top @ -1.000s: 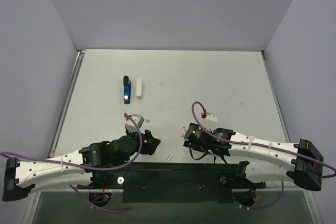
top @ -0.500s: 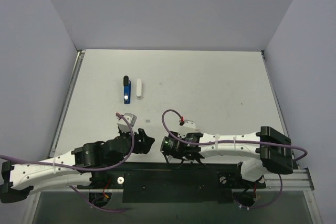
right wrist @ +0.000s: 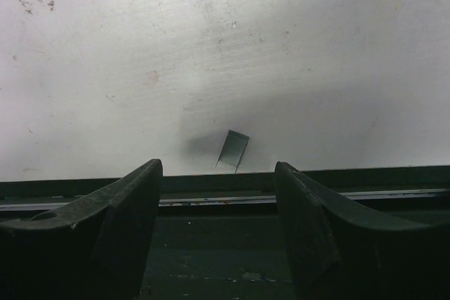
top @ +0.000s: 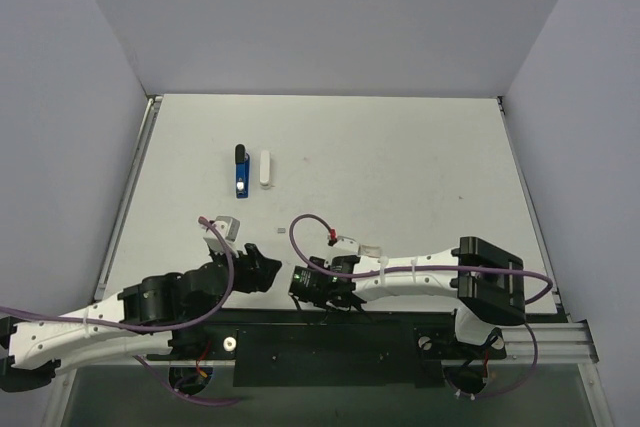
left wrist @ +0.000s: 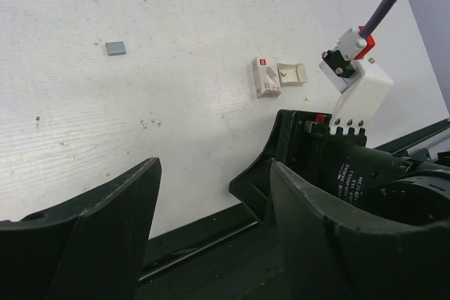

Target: Unload the staples from the stapler

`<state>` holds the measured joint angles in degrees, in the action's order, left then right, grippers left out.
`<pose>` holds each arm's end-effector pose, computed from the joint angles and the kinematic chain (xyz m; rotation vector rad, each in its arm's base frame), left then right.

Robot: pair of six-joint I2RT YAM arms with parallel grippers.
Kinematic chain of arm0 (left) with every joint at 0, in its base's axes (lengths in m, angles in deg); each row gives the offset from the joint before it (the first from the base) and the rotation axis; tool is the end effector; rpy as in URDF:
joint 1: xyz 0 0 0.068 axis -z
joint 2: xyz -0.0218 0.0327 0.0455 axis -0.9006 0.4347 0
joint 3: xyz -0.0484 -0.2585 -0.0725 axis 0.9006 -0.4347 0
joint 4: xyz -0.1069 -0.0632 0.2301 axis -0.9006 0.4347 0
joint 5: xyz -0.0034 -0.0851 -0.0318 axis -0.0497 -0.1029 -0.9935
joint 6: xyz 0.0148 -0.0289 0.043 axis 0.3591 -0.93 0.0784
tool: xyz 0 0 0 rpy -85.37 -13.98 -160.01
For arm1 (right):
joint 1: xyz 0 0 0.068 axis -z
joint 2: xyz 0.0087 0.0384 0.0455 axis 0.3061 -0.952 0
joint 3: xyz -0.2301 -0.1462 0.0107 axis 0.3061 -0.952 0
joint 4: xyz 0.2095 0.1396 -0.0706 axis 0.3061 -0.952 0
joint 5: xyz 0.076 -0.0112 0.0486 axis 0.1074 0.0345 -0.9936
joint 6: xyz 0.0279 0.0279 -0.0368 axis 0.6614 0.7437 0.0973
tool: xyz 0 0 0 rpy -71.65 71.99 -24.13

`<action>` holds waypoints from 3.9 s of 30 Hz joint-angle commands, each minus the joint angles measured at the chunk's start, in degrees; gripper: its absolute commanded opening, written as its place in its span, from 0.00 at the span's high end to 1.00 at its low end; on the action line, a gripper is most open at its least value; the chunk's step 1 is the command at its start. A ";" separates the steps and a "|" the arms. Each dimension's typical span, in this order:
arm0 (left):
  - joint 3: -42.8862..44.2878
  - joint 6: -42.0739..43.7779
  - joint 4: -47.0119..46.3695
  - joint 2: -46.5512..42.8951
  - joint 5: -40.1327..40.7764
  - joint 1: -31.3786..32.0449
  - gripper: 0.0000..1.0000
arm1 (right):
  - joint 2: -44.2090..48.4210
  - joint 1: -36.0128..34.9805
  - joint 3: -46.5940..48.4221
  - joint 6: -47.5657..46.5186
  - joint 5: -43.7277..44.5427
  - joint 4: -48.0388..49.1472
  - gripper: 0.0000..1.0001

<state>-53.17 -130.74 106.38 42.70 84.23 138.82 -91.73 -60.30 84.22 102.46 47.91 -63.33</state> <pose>0.0509 -0.1035 0.2625 0.0334 2.0376 -0.7298 0.0756 0.3073 0.1779 0.3450 2.7132 0.5692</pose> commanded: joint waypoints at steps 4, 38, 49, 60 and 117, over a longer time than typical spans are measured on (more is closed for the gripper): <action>1.63 -1.44 2.21 -3.12 1.57 0.12 0.27 | -2.11 -0.71 2.64 2.72 -0.49 -2.44 0.43; 0.31 -2.23 5.72 -8.84 2.45 0.12 0.27 | -7.12 -0.01 2.90 2.19 -1.46 -3.32 0.67; 0.31 -2.32 4.76 -7.34 2.28 0.12 0.27 | -7.30 1.14 1.67 1.32 -1.46 -4.02 0.67; 1.01 -1.27 3.00 -4.71 2.63 0.12 0.27 | -7.39 2.19 0.88 0.96 -1.46 -4.37 0.69; 5.32 4.01 -7.10 8.48 0.43 0.03 0.27 | 14.59 26.80 -9.93 -32.96 4.00 1.42 0.96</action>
<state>-50.48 -127.99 102.36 51.16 85.24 138.80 -75.84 -34.71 75.02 73.06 52.33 -64.36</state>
